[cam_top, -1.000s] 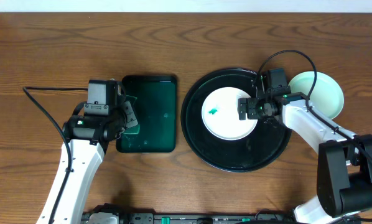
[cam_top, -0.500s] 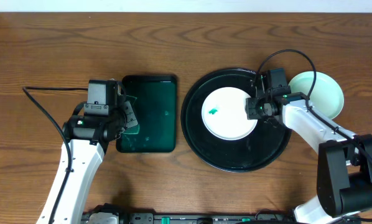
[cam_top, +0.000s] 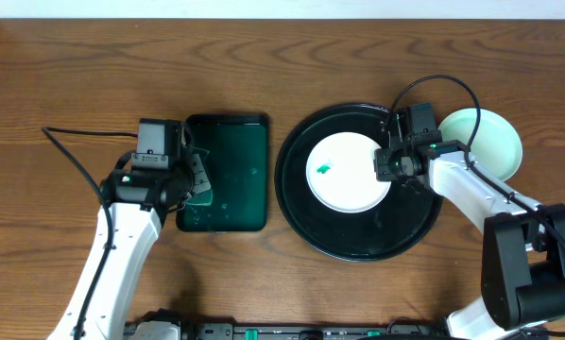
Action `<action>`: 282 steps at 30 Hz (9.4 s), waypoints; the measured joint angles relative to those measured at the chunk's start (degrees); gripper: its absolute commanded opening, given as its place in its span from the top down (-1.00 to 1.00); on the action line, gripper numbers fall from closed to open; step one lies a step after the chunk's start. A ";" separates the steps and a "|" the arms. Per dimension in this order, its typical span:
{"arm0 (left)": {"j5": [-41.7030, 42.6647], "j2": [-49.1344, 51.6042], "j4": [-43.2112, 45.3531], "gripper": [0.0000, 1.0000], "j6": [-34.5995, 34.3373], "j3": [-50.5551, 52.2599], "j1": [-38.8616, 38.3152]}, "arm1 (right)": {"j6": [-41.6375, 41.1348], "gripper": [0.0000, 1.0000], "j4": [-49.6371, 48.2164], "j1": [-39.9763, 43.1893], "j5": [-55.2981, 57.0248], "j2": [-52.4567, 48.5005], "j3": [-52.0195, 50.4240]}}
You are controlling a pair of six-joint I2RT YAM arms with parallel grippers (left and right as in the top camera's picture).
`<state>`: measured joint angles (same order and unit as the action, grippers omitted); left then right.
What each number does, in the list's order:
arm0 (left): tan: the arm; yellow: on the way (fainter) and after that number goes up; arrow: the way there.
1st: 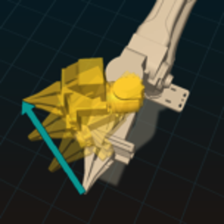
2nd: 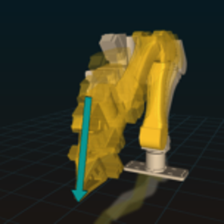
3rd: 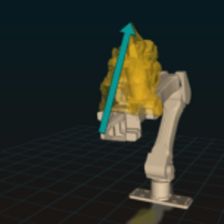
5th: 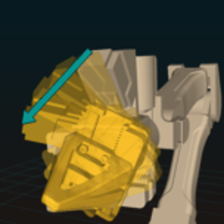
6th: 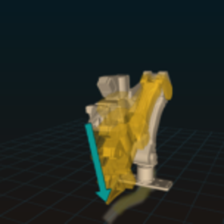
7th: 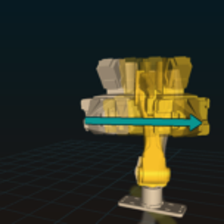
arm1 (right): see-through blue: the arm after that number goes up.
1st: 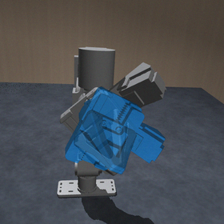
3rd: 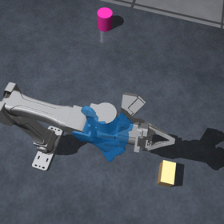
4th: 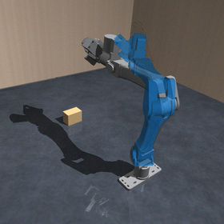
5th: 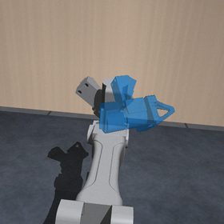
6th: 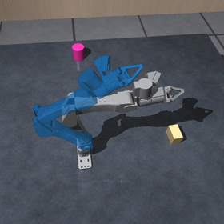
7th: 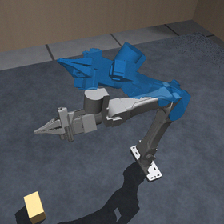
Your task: Clean dirty plates on tray and stack at the side
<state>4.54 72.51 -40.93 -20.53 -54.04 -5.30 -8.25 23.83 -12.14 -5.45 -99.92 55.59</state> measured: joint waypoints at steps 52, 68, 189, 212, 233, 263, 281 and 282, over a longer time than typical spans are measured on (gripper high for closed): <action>4.26 24.83 11.23 0.86 -4.94 -20.35 -24.39 | -6.51 0.97 -2.23 0.07 -0.66 0.00 -1.99; 4.11 32.02 16.70 0.86 -12.70 -20.35 -29.75 | -6.84 0.97 -1.99 0.07 -4.09 0.00 -2.01; 18.78 43.67 21.97 0.86 7.48 -22.49 -28.79 | -4.92 0.97 -2.49 -2.25 -1.66 0.00 -2.10; 5.99 35.89 13.97 0.85 -6.71 -22.51 -30.01 | -4.92 0.97 -2.51 -2.25 -1.75 0.00 -2.10; 20.37 43.52 14.34 0.85 -13.81 -23.10 -28.89 | -4.92 0.97 -2.62 -2.25 -1.81 0.00 -2.10; 3.98 30.67 11.06 0.85 -14.21 -22.75 -30.18 | -4.92 0.97 -2.64 -2.25 -1.84 0.00 -2.10; 4.31 42.58 13.38 0.85 -14.21 -22.95 -32.22 | -4.92 0.97 -2.67 -2.25 -1.86 0.00 -2.10; 5.33 42.58 13.86 0.85 -14.19 -22.95 -32.22 | -4.92 0.97 -2.67 -2.25 -1.86 0.00 -2.10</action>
<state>9.87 115.09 -27.07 -34.72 -76.99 -37.52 -13.17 21.17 -14.39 -7.31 -99.92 53.49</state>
